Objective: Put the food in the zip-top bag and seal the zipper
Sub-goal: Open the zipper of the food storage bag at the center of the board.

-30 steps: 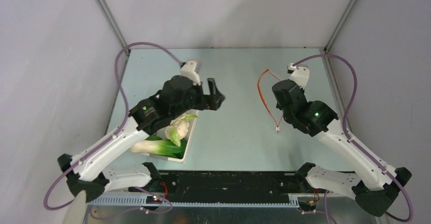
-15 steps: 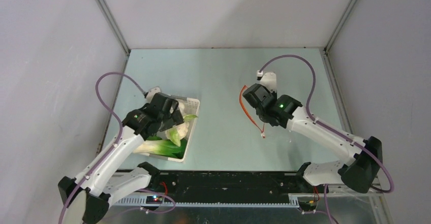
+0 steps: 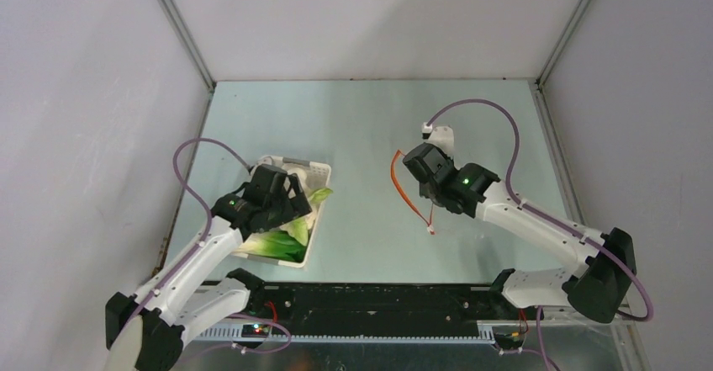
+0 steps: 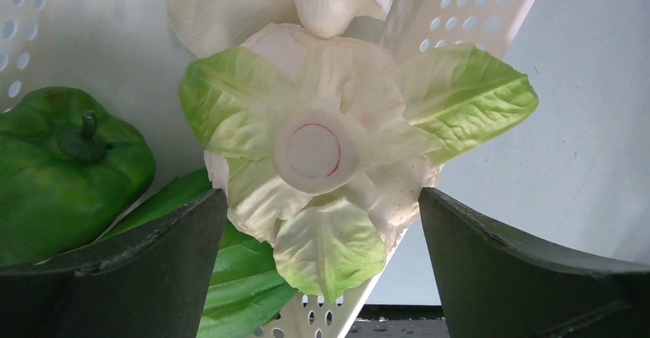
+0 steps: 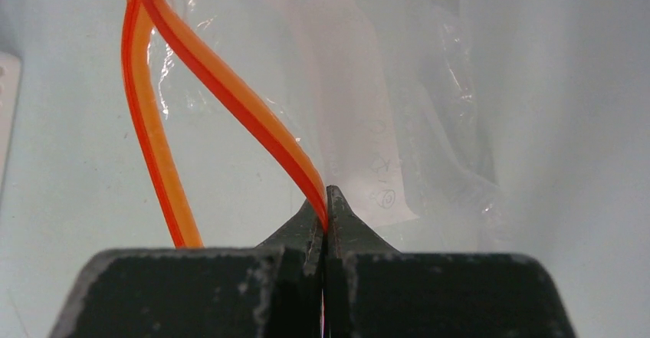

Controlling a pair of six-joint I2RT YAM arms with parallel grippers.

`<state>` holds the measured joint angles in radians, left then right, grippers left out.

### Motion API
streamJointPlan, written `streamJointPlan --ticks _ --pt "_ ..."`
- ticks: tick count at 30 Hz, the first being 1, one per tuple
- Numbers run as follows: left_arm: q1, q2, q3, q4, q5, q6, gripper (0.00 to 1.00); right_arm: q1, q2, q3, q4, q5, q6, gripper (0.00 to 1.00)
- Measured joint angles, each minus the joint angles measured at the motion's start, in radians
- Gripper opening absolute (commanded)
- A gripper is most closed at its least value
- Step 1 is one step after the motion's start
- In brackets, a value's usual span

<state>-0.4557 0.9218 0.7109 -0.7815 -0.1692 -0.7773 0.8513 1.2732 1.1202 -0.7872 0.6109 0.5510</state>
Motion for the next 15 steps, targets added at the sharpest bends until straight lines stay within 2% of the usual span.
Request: streamJointPlan --ticks 15 --pt "0.005 0.042 -0.011 0.036 -0.014 -0.01 1.0 -0.001 -0.02 -0.011 0.051 -0.078 0.007 0.0"
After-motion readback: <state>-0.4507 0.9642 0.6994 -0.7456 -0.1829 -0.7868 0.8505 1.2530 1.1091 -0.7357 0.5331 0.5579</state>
